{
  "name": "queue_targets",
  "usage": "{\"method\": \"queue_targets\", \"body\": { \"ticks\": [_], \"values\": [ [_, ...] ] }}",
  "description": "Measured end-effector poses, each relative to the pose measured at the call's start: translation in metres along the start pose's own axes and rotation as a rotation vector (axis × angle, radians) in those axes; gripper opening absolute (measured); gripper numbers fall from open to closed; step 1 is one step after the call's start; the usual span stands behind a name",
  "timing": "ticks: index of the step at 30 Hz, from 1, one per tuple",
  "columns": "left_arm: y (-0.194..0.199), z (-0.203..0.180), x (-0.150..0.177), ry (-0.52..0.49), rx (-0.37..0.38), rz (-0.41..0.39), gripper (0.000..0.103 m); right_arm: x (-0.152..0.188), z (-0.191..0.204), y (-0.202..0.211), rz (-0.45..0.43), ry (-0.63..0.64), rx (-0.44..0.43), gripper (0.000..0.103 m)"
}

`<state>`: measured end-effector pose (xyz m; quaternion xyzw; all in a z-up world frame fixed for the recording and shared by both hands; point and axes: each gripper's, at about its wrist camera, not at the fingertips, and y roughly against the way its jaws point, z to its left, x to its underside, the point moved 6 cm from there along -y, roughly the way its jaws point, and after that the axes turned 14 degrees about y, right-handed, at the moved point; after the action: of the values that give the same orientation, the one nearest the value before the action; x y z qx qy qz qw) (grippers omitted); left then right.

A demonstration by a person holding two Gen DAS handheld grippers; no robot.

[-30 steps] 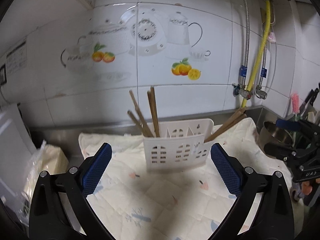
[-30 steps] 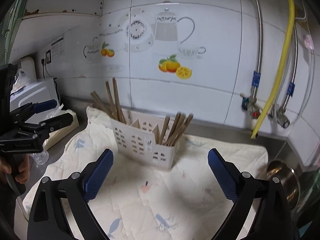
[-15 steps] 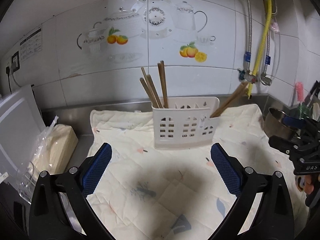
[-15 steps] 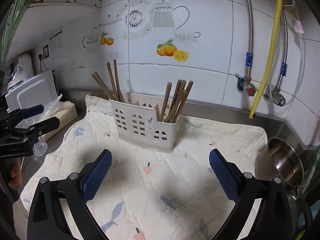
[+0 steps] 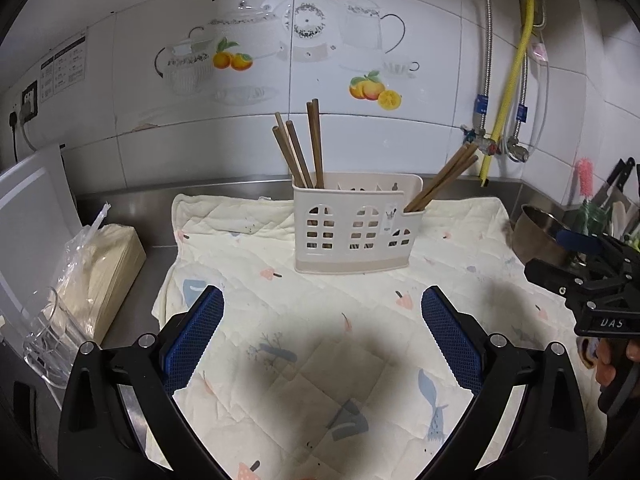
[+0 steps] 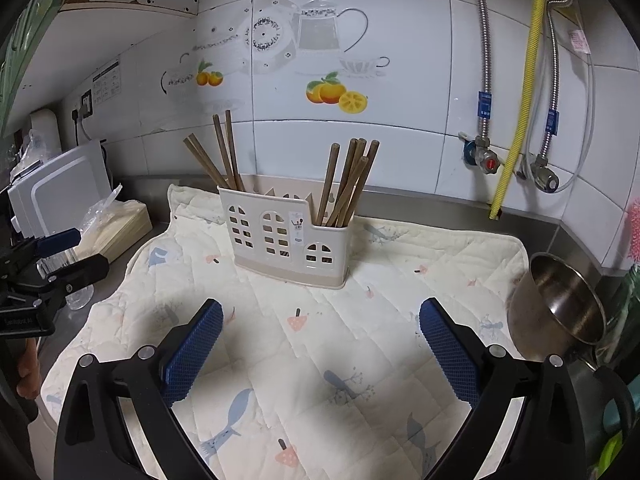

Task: Organize utensils

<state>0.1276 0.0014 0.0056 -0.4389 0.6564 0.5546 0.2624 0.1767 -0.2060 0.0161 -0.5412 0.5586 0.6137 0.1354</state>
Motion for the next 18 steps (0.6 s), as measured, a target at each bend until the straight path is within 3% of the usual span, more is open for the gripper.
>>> {"method": "queue_targets", "body": {
  "ticks": [18],
  "values": [
    [0.000, -0.003, 0.015, -0.022, 0.007, 0.034, 0.098, 0.011, 0.008, -0.001, 0.021, 0.004, -0.007, 0.096]
  ]
}}
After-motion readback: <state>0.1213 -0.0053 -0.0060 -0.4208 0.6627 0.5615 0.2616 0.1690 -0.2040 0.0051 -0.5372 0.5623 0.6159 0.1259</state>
